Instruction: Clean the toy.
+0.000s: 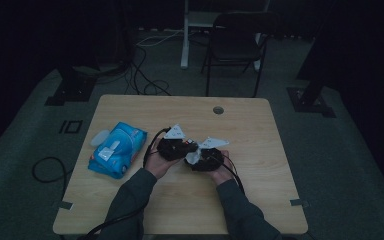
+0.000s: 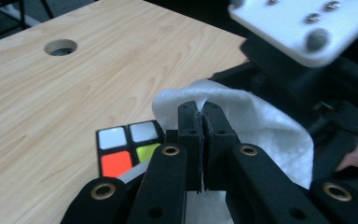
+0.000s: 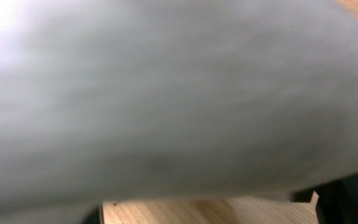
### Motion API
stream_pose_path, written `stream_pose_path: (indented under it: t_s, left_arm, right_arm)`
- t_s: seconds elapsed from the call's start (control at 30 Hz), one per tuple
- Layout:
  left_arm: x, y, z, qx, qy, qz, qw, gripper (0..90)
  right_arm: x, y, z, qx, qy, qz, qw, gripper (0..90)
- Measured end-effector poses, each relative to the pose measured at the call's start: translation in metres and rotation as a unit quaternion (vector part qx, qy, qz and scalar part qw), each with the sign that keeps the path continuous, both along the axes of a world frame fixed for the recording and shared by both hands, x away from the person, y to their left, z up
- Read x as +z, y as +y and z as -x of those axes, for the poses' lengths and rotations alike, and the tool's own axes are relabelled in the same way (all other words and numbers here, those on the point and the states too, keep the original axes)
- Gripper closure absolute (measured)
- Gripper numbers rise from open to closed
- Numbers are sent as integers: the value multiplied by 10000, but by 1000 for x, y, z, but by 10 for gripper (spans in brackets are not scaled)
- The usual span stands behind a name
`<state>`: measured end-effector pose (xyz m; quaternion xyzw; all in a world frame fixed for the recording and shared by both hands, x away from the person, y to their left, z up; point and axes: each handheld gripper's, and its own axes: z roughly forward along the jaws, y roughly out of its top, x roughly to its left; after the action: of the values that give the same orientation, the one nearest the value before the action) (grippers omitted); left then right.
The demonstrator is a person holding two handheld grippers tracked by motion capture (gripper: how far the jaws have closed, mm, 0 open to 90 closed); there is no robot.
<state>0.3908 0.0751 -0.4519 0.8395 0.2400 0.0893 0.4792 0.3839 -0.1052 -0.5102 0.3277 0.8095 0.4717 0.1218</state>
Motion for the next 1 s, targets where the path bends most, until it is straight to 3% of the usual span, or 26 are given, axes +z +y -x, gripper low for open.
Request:
stream_pose_path:
  t_s: [0.43,0.87,1.0]
  left_arm:
    - [2,-1,-2,286,-143,-77,9995,884]
    - [3,-5,5,22,-112,-22,9999,885]
    - [3,-4,6,42,-132,16,9999,885]
  right_arm:
    - [1,2,2,102,-62,-12,9999,341]
    - [2,-2,0,49,-41,-60,10000,341]
    - [2,-5,-1,0,-41,-76,10000,341]
